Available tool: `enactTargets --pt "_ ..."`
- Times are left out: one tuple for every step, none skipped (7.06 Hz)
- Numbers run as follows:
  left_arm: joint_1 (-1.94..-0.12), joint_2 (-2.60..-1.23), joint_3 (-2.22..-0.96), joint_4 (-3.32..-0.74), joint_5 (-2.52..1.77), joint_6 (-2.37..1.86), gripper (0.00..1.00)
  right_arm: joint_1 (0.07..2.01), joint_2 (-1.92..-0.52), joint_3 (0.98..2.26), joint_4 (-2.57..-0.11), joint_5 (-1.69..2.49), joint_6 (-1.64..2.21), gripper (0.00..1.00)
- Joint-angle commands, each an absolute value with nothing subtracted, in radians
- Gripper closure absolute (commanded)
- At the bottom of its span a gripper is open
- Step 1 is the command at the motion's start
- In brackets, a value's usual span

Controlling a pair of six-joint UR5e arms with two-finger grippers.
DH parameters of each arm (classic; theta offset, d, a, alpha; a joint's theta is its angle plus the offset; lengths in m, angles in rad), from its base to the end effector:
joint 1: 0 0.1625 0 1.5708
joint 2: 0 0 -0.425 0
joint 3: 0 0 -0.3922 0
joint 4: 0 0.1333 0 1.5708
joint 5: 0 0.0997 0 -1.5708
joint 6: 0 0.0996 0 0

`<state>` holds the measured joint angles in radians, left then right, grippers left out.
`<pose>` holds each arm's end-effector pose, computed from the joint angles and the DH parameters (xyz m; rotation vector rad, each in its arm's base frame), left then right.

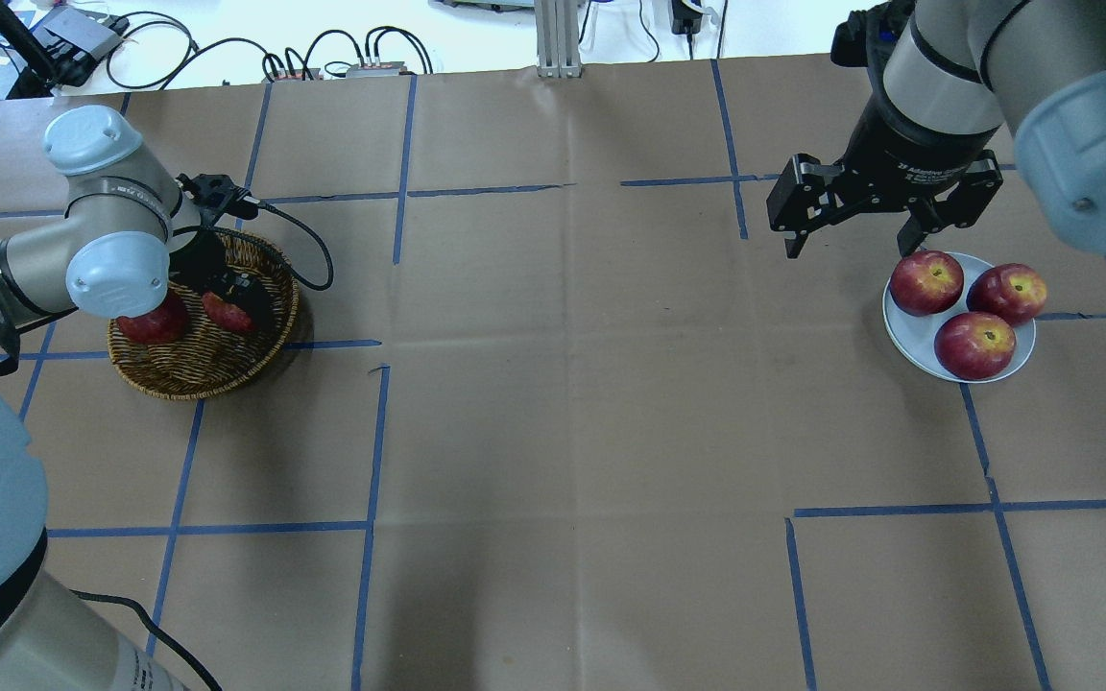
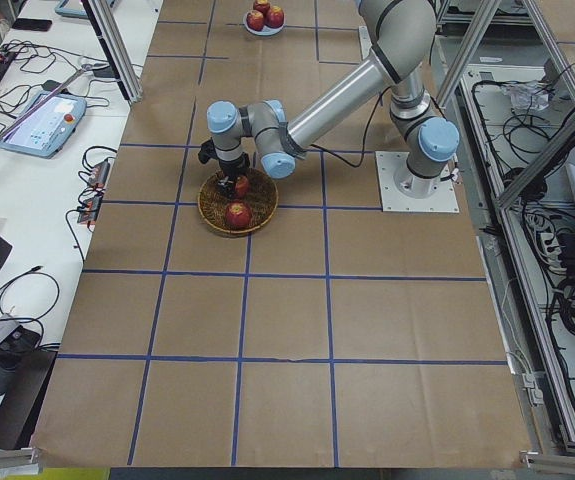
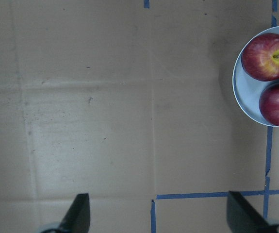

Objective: Transfer apple from basket to plate
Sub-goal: 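Lower the left gripper into the basket and grasp the yellow-red striped apple, then lift the striped apple with the left gripper and carry it toward the table center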

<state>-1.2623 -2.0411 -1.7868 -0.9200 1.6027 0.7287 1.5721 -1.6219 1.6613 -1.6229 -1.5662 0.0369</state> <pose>0.0558 -0.6037 0.1898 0.6538 3.0616 0.0730 0.1344 -0.4710 0.4732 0.0558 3.1362 -0.0198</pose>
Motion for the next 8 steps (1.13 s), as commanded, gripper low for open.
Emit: enactTargets --pt "-1.276 -2.030 -1.786 -0.922 1.603 0.724 0.58 1.571 -1.623 1.661 -1.623 -1.566 0.037 0.00" --pt "-1.282 -2.014 -1.783 -0.926 1.603 0.674 0.61 1.572 -1.623 1.661 -1.623 -1.566 0.037 0.00" --pt "-1.319 -1.978 -1.781 -0.940 1.568 0.579 0.61 1.572 -1.623 1.661 -1.623 -1.566 0.037 0.00" --pt "-1.401 -1.938 -1.763 -0.992 1.569 0.429 0.61 1.572 -1.623 1.661 -1.623 -1.566 0.037 0.00" --pt "-1.505 -1.925 -1.749 -1.005 1.571 0.232 0.61 1.572 -1.621 1.661 -1.623 -1.566 0.037 0.00" --pt "-1.622 -1.936 -1.709 -1.005 1.577 0.033 0.61 1.571 -1.623 1.661 -1.623 -1.566 0.037 0.00" --pt "-1.720 -1.963 -1.647 -1.012 1.577 -0.118 0.61 1.572 -1.623 1.661 -1.623 -1.566 0.037 0.00" --pt "-1.830 -2.030 -1.570 -1.041 1.592 -0.234 0.61 1.572 -1.623 1.661 -1.623 -1.566 0.037 0.00"
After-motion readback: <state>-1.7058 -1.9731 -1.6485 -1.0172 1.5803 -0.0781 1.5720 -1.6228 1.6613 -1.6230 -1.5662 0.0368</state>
